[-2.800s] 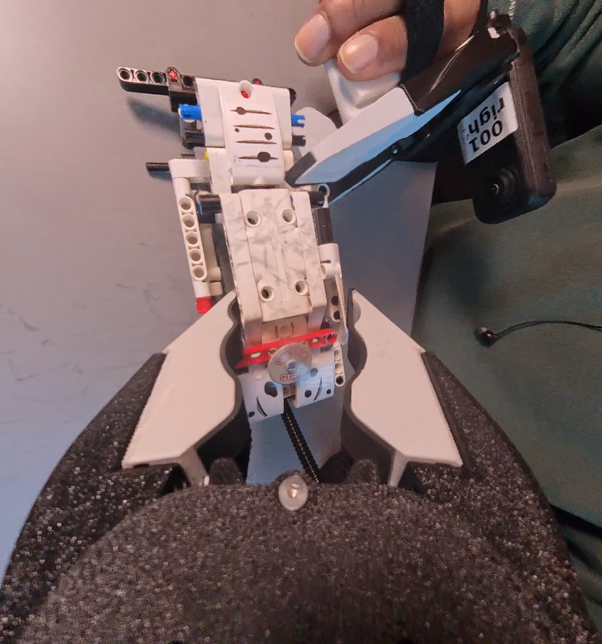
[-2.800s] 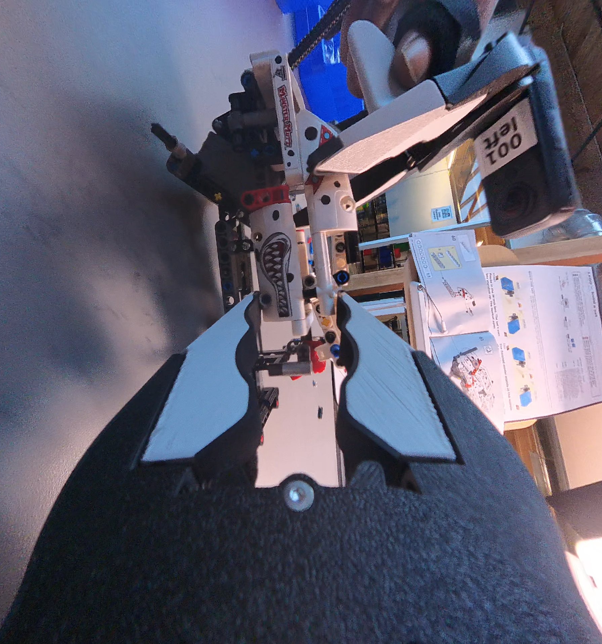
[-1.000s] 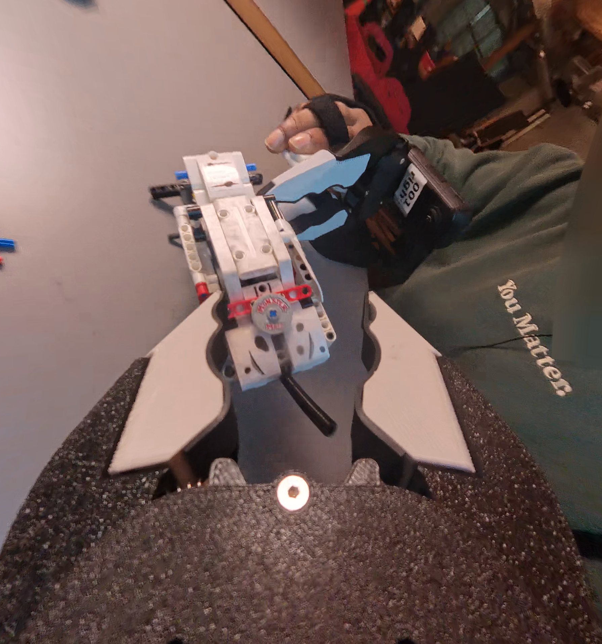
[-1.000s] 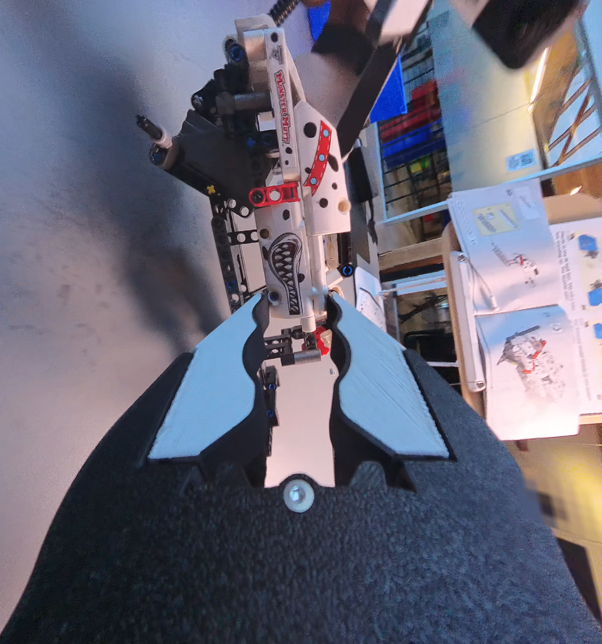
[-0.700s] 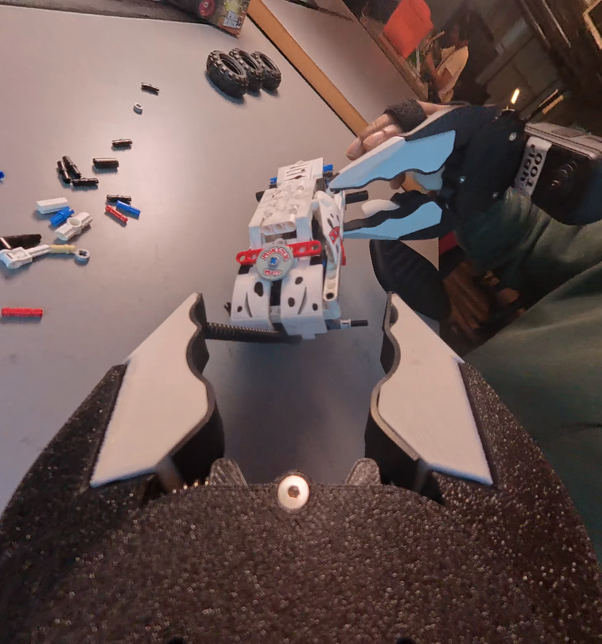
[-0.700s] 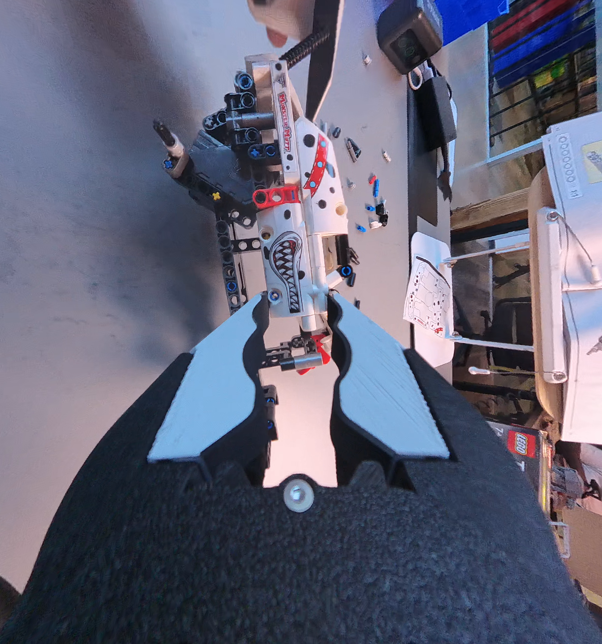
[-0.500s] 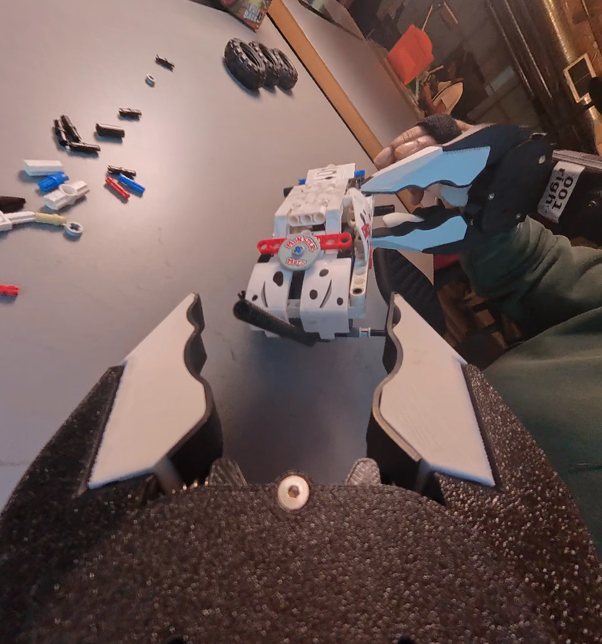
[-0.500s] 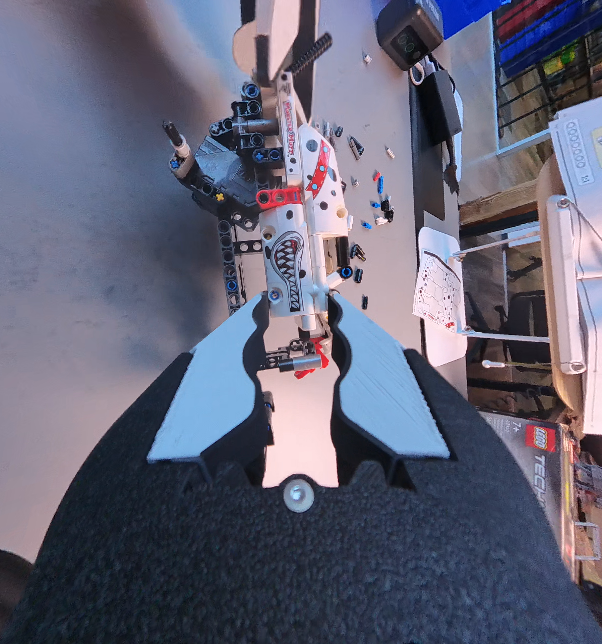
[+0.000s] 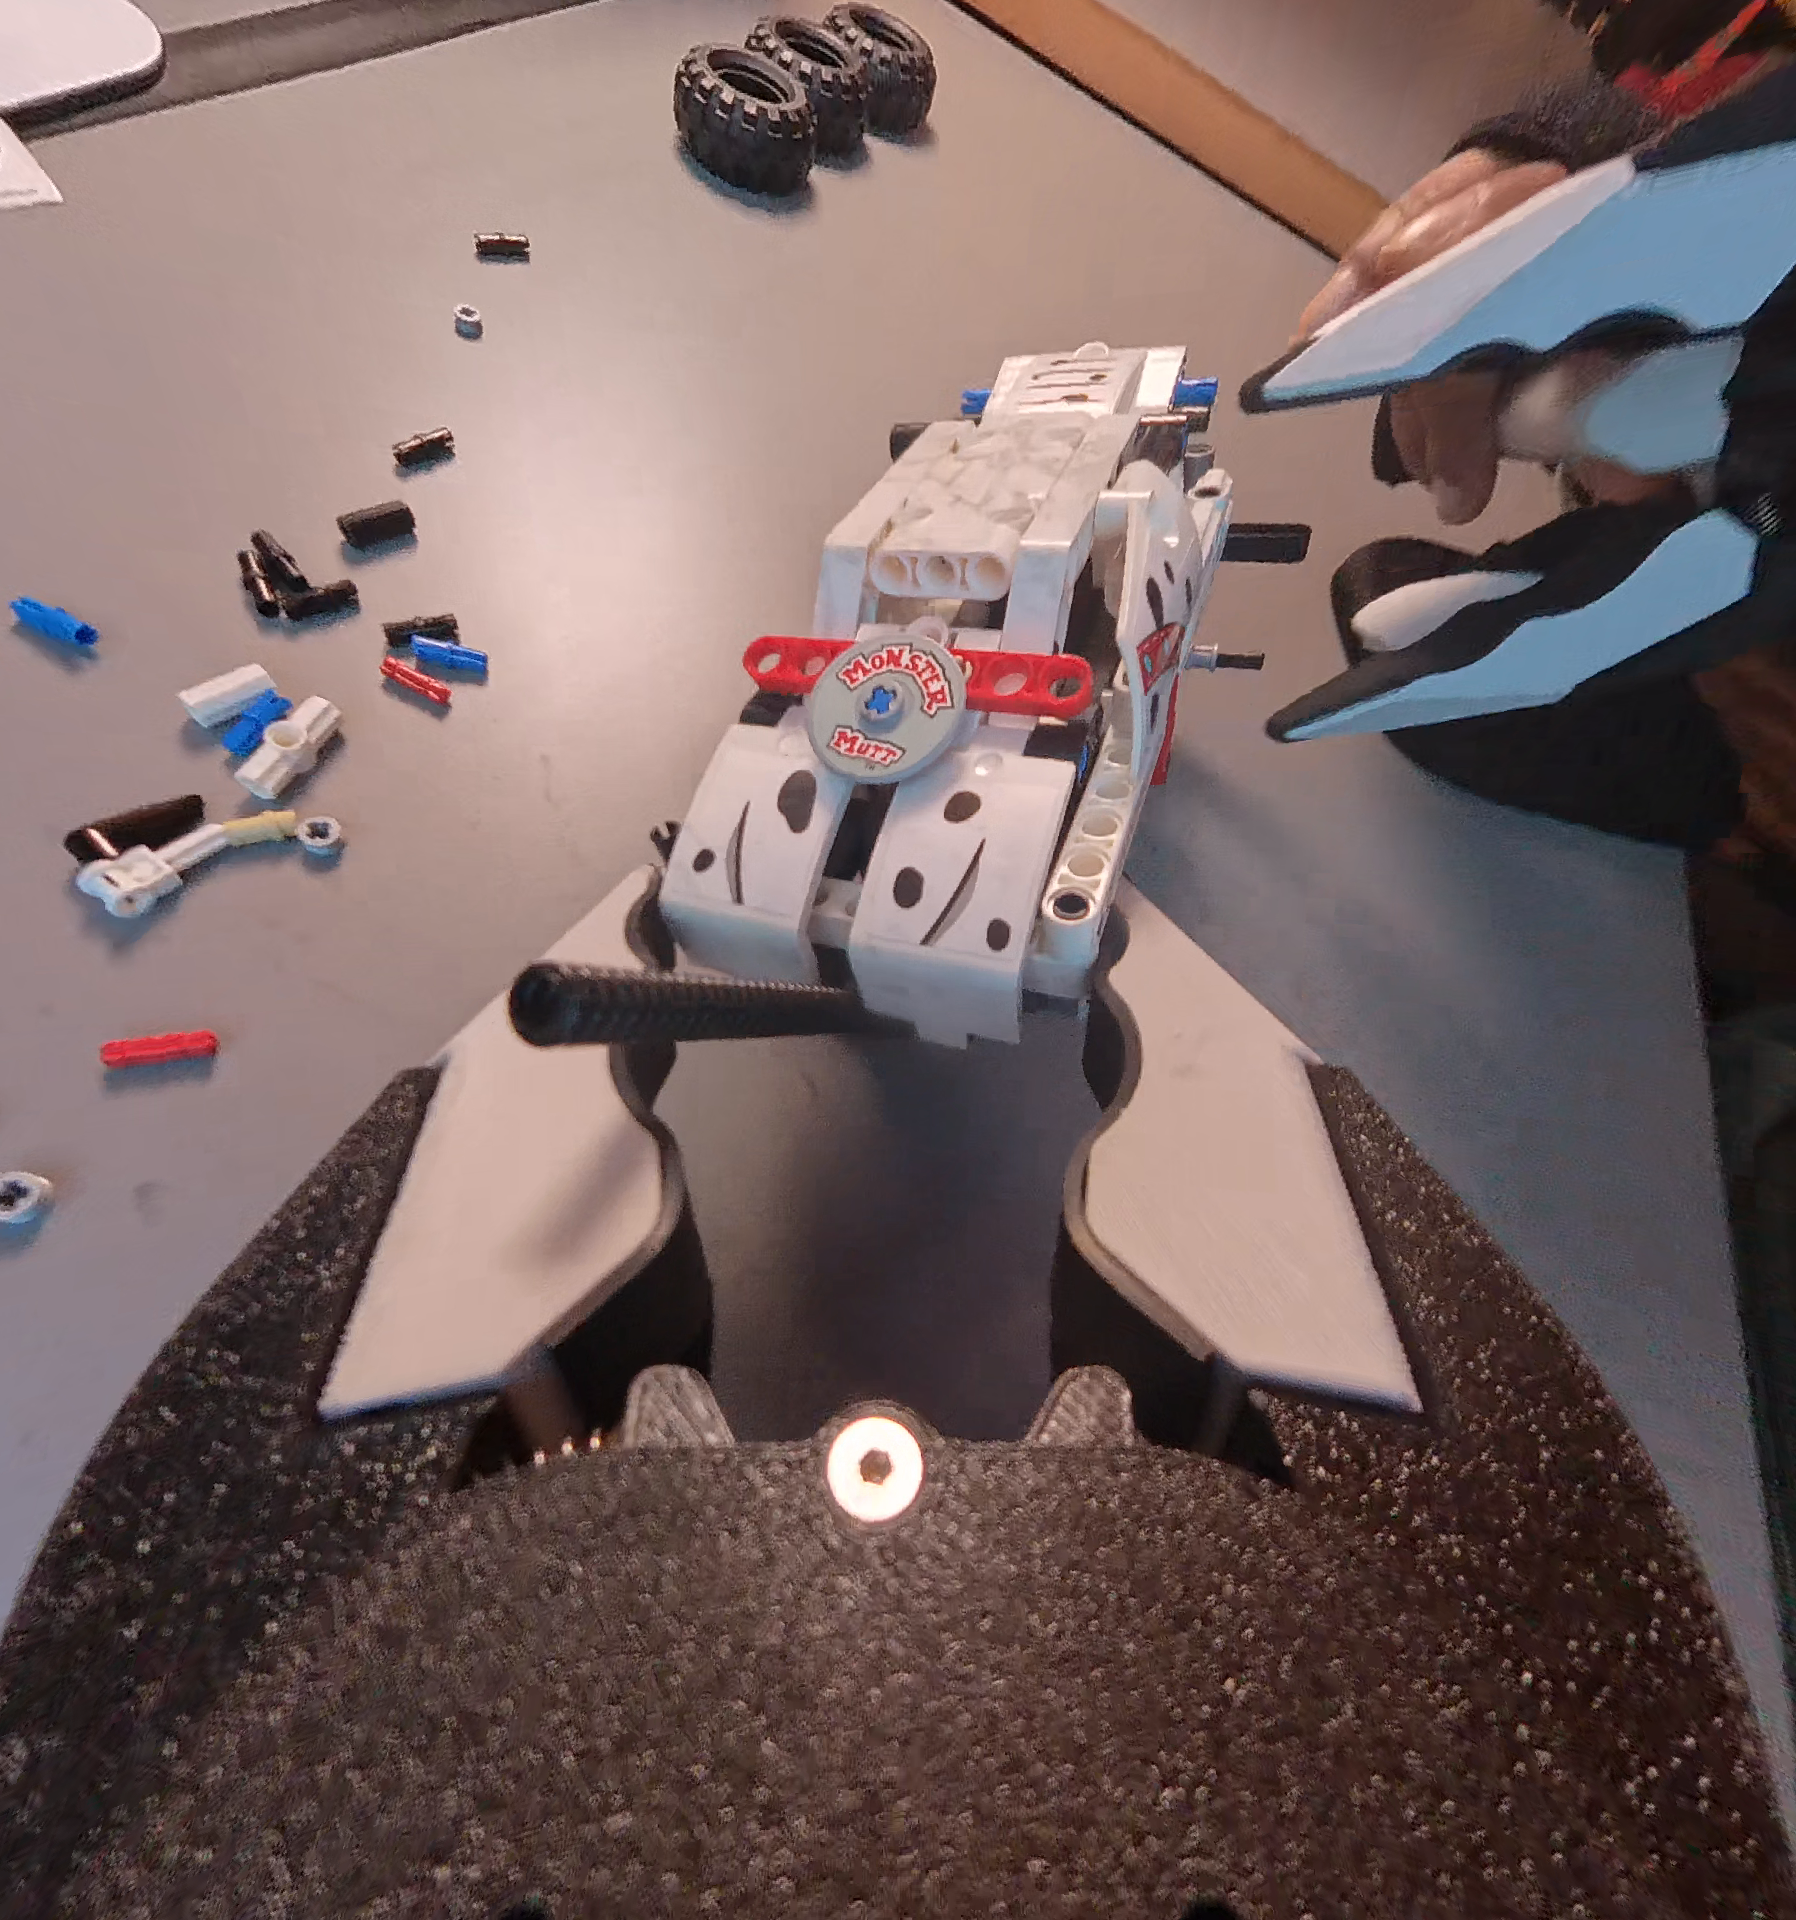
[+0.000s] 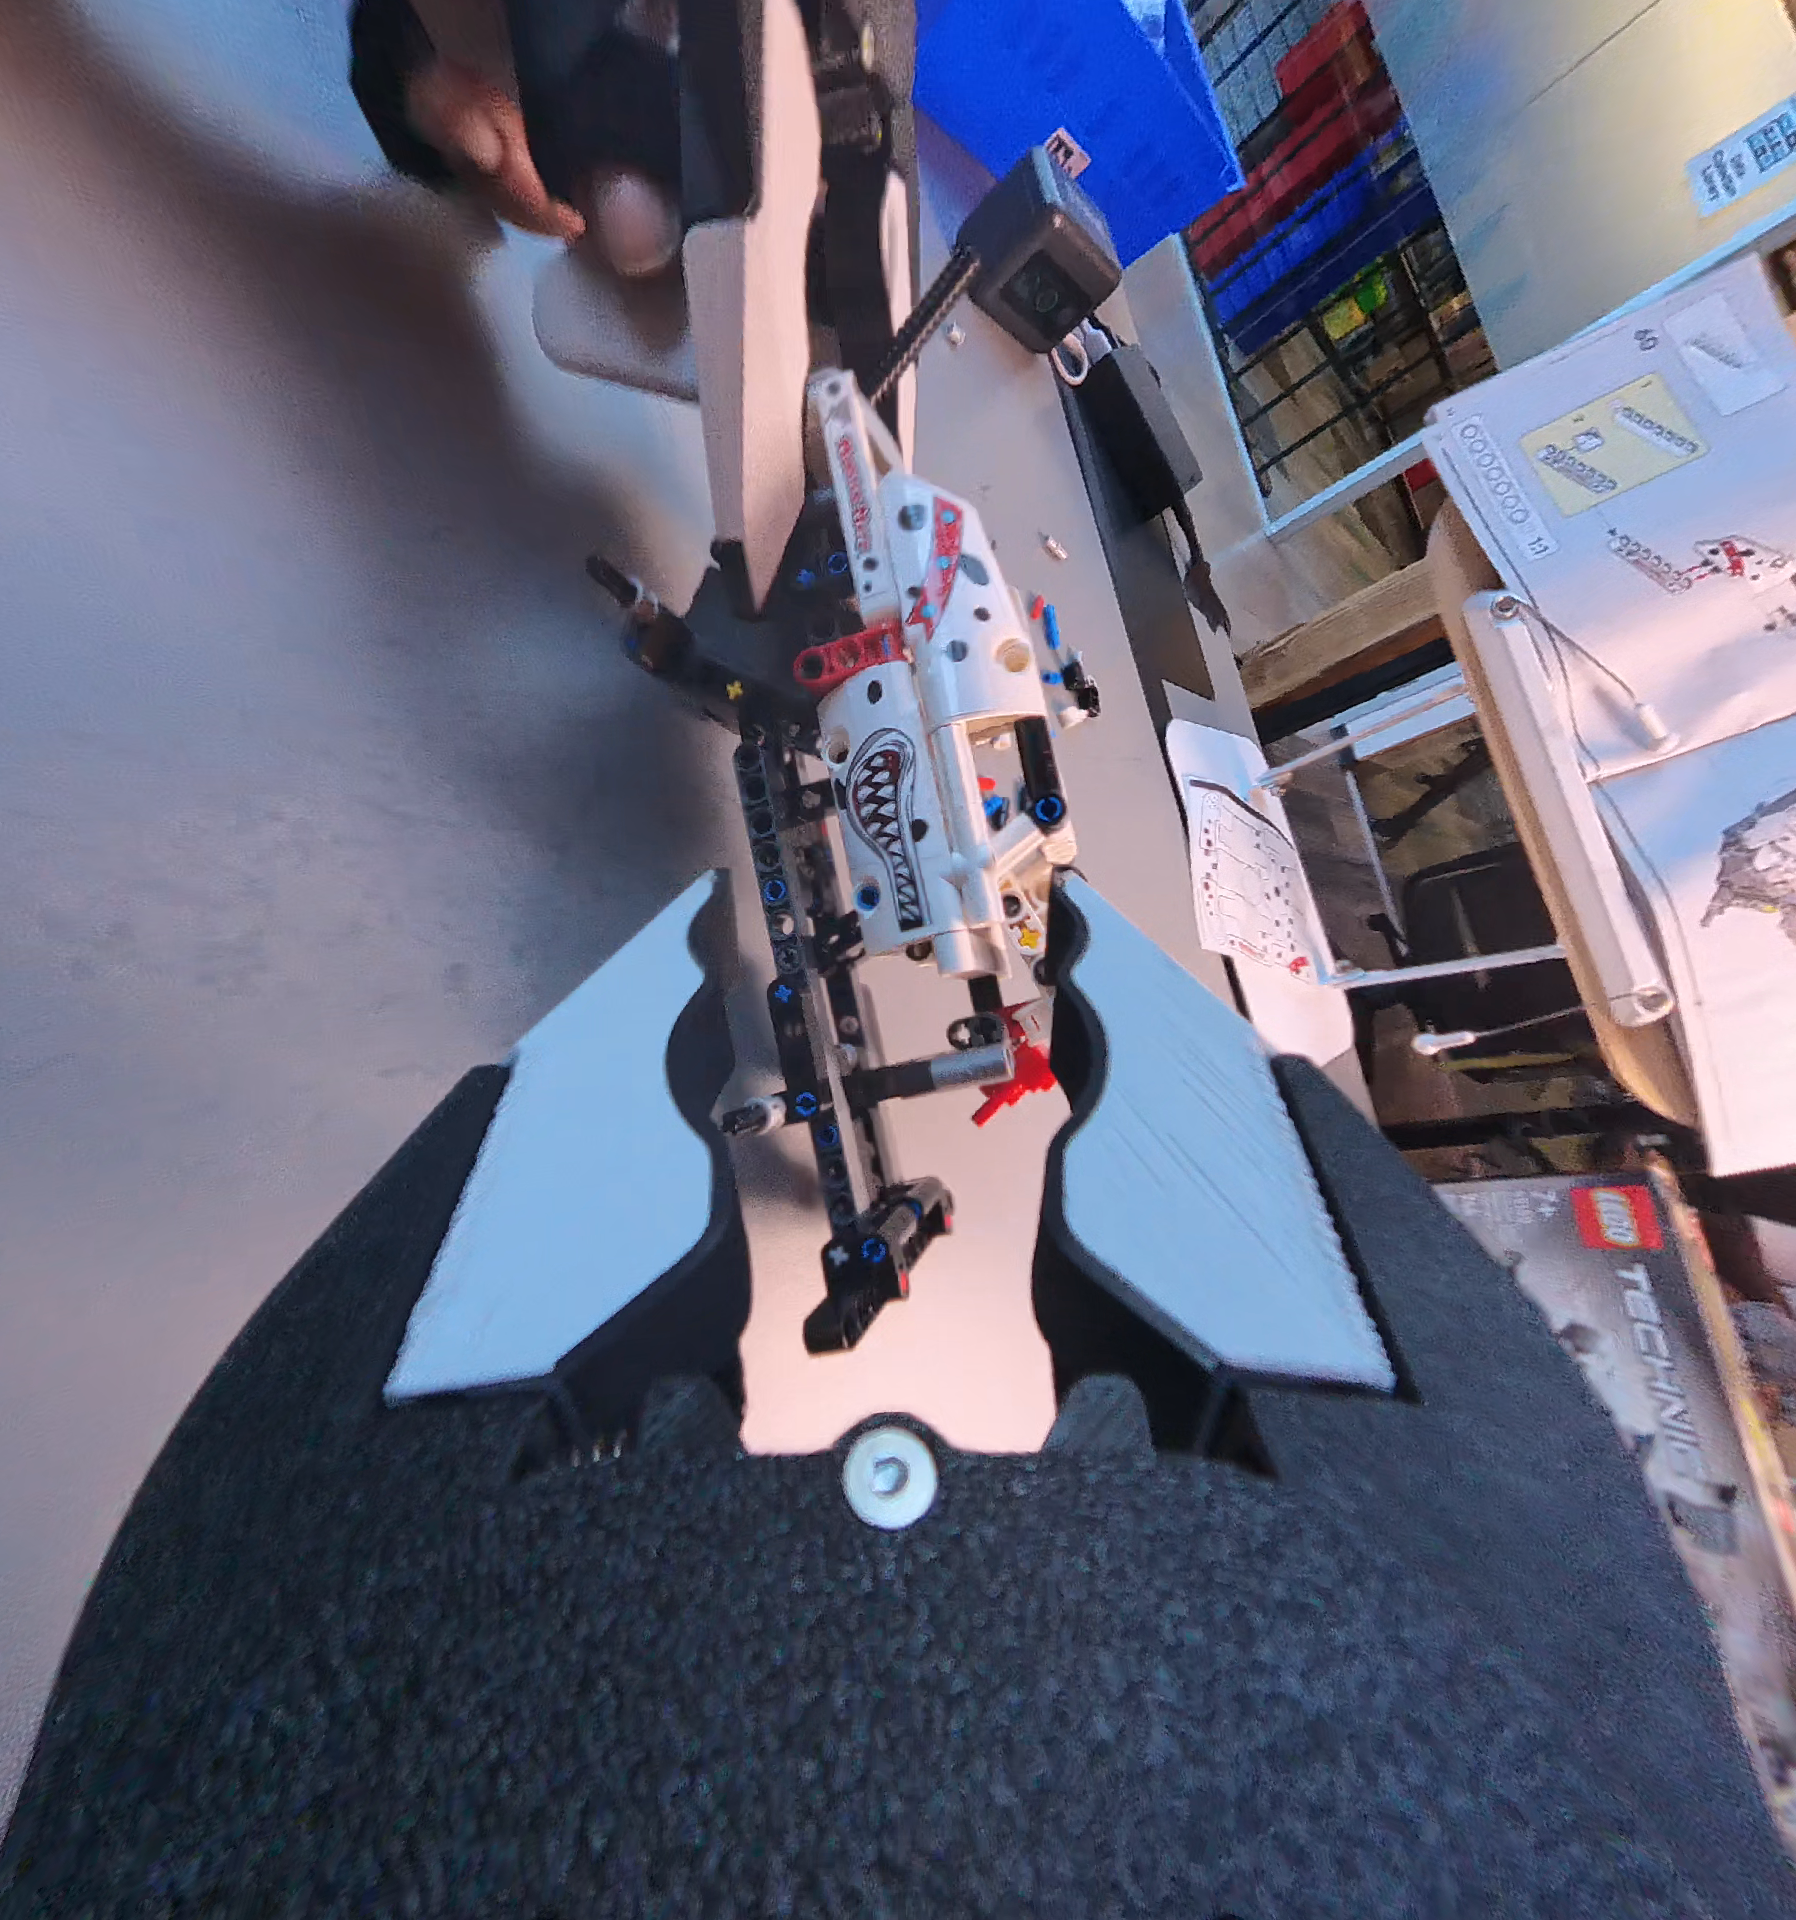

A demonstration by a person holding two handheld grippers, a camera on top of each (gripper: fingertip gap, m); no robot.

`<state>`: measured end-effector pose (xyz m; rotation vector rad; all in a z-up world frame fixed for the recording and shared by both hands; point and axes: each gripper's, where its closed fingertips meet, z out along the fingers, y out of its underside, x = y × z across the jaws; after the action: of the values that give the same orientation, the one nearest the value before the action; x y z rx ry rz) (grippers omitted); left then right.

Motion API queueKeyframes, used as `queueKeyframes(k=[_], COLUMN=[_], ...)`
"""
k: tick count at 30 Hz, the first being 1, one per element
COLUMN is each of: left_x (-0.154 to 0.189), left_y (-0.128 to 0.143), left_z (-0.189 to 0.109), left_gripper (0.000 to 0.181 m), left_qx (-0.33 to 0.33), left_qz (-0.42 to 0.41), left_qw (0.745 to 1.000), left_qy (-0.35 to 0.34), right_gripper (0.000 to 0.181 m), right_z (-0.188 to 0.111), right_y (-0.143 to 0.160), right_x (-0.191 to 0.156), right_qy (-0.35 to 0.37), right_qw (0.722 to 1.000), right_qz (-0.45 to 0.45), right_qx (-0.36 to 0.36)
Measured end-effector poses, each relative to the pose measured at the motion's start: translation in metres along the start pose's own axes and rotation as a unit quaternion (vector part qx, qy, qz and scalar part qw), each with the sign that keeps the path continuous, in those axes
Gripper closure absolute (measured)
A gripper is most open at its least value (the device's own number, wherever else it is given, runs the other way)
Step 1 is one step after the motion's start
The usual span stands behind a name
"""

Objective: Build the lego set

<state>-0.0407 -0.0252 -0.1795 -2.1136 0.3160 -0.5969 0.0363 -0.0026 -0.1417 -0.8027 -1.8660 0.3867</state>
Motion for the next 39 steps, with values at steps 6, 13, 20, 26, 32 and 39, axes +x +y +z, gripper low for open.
queueKeyframes(k=[6, 13, 20, 26, 32, 39], left_x=[-0.007, 0.000, -0.019, -0.032, -0.016, -0.012], left_y=[0.004, 0.001, -0.029, -0.045, -0.054, -0.052], left_z=[0.004, -0.022, -0.065, -0.077, -0.070, -0.062], left_gripper=[0.101, 0.093, 0.085, 0.085, 0.093, 0.093], left_qx=[-0.019, 0.023, 0.141, 0.206, 0.222, 0.201], left_qz=[0.100, 0.083, 0.069, 0.096, 0.125, 0.158], left_qw=[0.994, 0.996, 0.985, 0.965, 0.958, 0.955], left_qy=[-0.036, -0.018, -0.071, -0.135, -0.134, -0.148], right_gripper=[0.113, 0.098, 0.101, 0.121, 0.121, 0.110], right_z=[-0.022, -0.016, 0.014, 0.012, -0.005, -0.021], right_y=[0.006, 0.021, 0.042, 0.050, 0.078, 0.075], right_x=[0.002, 0.002, 0.004, 0.002, 0.016, 0.004], right_qy=[-0.042, -0.084, -0.167, -0.195, -0.090, -0.009], right_qw=[0.990, 0.979, 0.976, 0.965, 0.956, 0.931], right_qz=[0.133, 0.183, 0.127, 0.159, 0.246, 0.307], right_qx=[0.036, 0.028, -0.051, -0.071, -0.131, -0.199])
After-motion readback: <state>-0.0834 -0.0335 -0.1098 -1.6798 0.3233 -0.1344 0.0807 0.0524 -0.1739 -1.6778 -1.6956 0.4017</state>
